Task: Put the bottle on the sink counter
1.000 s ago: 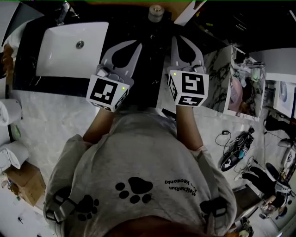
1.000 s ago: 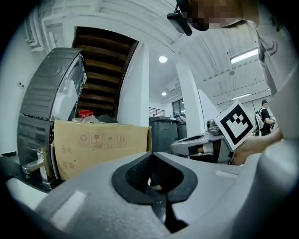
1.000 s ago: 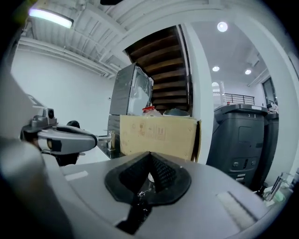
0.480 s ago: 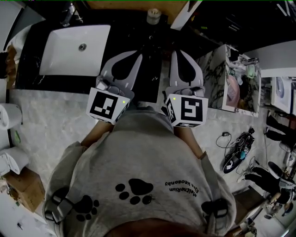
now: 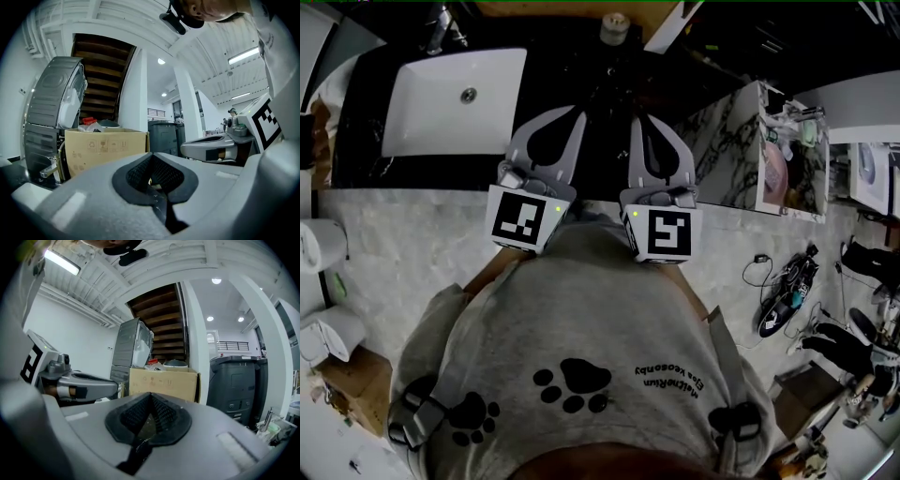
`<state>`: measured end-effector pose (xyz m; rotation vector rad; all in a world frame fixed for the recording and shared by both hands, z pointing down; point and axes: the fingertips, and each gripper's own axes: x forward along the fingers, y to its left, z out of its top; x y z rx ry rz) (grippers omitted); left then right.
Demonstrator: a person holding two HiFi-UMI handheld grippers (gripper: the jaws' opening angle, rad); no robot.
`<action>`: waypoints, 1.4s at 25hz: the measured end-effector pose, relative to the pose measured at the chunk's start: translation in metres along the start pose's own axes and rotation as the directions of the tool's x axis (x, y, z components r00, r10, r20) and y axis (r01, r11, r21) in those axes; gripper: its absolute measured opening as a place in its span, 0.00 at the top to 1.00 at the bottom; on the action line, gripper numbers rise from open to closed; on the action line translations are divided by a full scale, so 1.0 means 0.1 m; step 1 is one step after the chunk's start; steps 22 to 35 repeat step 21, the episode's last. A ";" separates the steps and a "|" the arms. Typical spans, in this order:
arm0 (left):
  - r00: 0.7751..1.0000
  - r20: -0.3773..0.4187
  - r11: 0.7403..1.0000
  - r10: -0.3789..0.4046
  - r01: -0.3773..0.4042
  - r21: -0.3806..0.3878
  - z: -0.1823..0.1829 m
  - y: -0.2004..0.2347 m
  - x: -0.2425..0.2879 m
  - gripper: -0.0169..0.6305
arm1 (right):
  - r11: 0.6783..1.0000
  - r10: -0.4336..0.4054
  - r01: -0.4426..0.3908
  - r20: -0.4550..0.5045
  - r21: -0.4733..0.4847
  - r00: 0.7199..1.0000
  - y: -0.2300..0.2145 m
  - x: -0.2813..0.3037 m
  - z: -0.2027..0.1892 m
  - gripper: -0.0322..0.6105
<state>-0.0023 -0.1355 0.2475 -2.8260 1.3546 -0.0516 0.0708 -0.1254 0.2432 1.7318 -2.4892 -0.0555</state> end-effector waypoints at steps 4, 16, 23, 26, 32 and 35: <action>1.000 0.002 1.000 -0.002 0.002 -0.011 -0.03 0.01 -0.03 0.97 | 1.000 -0.005 0.005 0.001 0.005 1.000 0.03 0.01 -0.02 0.95; 0.999 0.024 1.000 -0.027 0.027 -0.007 -0.01 -0.03 -0.04 0.97 | 0.999 0.009 -0.010 -0.016 -0.034 1.000 0.08 -0.04 -0.10 0.95; 0.999 0.029 1.000 -0.028 0.028 -0.004 -0.01 -0.02 -0.04 0.97 | 0.998 0.019 -0.020 -0.019 -0.053 1.000 0.06 -0.03 -0.13 0.95; 0.999 0.029 1.000 -0.028 0.028 -0.004 -0.01 -0.02 -0.04 0.97 | 0.998 0.019 -0.020 -0.019 -0.053 1.000 0.06 -0.03 -0.13 0.95; 0.999 0.029 1.000 -0.028 0.028 -0.004 -0.01 -0.02 -0.04 0.97 | 0.998 0.019 -0.020 -0.019 -0.053 1.000 0.06 -0.03 -0.13 0.95; 0.999 0.029 1.000 -0.028 0.028 -0.004 -0.01 -0.02 -0.04 0.97 | 0.998 0.019 -0.020 -0.019 -0.053 1.000 0.06 -0.03 -0.13 0.95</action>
